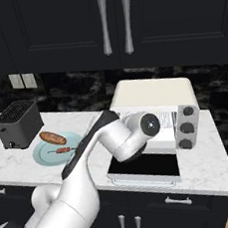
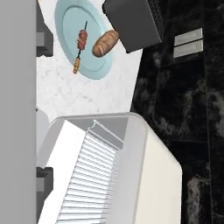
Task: Pick up the kebab skewer and baguette bread, and place them inside the toaster oven. Close the toaster oven door and start by setting the timer.
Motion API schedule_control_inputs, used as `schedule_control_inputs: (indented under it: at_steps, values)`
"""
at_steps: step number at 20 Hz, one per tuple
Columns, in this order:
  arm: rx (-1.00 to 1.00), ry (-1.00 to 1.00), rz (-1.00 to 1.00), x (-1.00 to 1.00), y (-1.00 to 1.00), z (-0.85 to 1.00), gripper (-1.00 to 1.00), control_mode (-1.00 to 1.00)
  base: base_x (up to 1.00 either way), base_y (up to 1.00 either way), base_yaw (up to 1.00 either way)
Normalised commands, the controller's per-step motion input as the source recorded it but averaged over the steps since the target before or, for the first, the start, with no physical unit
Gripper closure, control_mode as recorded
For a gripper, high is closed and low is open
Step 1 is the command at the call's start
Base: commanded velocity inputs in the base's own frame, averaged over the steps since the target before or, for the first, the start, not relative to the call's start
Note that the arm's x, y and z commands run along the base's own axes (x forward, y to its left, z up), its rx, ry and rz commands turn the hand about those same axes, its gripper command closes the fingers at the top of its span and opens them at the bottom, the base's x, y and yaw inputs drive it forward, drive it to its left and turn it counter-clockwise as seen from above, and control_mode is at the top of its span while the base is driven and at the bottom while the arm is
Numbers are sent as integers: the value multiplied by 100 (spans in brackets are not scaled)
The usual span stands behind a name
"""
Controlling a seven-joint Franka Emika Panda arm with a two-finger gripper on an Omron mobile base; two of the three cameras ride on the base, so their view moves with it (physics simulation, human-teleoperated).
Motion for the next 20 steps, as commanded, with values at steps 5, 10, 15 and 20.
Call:
schedule_control_inputs:
  at_steps: [5,10,15,20]
  values:
    - [0,-24,5,17,-33,-53,-100,-100,0,0,0]
    - [5,-12,0,42,-4,-23,-100,-100,0,0,0]
    - [9,0,-1,53,-38,-1,-100,-100,0,0,0]
    - [8,0,-3,54,-1,0,-100,-100,0,0,0]
